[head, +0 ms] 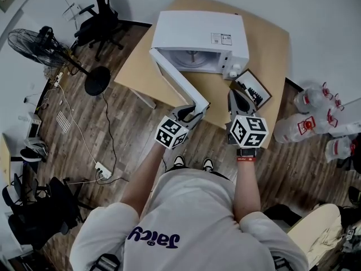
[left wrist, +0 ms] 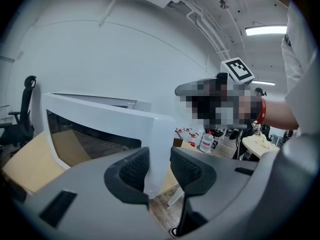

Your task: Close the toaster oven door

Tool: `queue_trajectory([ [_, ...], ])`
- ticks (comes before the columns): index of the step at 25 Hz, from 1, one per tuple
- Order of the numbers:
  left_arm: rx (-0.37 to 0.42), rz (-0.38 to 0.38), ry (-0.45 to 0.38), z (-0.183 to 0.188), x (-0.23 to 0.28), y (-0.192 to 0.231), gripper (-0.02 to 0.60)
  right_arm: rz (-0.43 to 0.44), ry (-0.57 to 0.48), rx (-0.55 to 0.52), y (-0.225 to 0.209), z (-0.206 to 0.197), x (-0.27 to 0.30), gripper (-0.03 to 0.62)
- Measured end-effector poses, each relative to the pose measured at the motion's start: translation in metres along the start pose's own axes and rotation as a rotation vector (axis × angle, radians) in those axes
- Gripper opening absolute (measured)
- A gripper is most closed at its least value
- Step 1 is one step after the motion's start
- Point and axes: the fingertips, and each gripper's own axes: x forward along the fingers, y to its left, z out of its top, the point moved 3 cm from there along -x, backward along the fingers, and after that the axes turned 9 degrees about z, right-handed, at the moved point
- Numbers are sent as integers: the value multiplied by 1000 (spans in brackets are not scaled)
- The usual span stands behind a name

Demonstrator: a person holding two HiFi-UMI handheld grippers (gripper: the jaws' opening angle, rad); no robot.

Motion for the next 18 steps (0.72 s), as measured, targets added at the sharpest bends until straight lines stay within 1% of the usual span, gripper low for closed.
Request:
queue_trajectory([
  [18,-24,-15,-3,12,26,-2,144,-37,8,-5,-18,2,-5,15],
])
